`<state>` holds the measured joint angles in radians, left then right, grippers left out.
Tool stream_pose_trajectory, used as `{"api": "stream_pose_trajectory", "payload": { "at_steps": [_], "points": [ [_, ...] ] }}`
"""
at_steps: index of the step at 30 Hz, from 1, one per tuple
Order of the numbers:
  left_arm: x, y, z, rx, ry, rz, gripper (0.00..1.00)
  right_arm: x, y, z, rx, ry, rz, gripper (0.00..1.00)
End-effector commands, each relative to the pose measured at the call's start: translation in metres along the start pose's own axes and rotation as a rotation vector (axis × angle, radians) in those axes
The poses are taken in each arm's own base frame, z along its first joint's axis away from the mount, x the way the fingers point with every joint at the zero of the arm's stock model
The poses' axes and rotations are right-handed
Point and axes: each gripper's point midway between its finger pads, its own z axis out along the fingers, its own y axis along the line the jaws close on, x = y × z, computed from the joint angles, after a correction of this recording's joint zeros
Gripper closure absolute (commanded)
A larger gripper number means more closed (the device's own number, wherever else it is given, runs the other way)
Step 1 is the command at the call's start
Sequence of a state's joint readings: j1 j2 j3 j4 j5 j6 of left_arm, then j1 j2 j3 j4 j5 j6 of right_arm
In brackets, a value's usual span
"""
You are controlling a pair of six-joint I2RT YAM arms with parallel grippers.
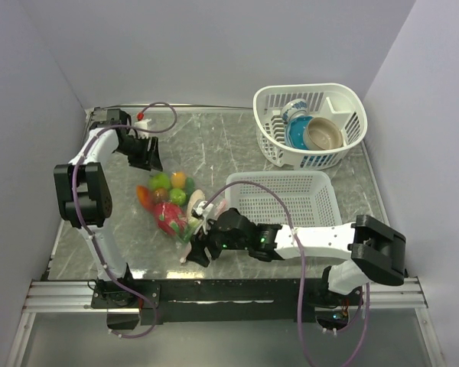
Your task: Open the zip-top bag and remove the fake food
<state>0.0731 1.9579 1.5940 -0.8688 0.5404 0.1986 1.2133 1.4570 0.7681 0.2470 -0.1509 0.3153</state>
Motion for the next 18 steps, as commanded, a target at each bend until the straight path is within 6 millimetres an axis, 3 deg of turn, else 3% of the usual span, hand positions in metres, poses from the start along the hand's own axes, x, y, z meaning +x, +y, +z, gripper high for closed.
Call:
{"api": "stream_pose_trajectory", "payload": {
  "at_steps": [1,5,6,7,9,11,15,18],
  "points": [
    [-0.023,-0.013,-0.064,0.028,-0.131,0.036,0.27,-0.047,-0.031,-0.014,0.172,-0.161,0.004,0.35],
    [-0.018,-0.028,-0.107,0.023,-0.204,0.051,0.17,-0.047,-0.055,-0.019,0.270,-0.162,0.017,0.55],
    [-0.018,-0.027,-0.109,0.011,-0.220,0.062,0.15,-0.047,-0.057,-0.018,0.276,-0.158,0.024,0.58],
    [-0.006,-0.022,-0.102,-0.005,-0.206,0.044,0.14,-0.041,-0.060,-0.014,0.282,-0.137,0.029,0.60],
    [-0.011,-0.014,-0.101,-0.063,-0.264,0.061,0.12,-0.044,-0.061,-0.009,0.284,-0.132,0.039,0.63],
    [0.005,0.001,-0.084,-0.102,-0.223,0.007,0.14,-0.045,-0.061,-0.003,0.285,-0.118,0.043,0.64],
    [0.018,0.019,-0.059,-0.117,-0.178,-0.031,0.30,-0.043,-0.065,0.005,0.310,-0.084,0.051,0.64],
    [0.028,0.026,-0.044,-0.117,-0.148,-0.041,0.36,-0.037,-0.072,0.009,0.337,-0.063,0.052,0.63]
  ]
}}
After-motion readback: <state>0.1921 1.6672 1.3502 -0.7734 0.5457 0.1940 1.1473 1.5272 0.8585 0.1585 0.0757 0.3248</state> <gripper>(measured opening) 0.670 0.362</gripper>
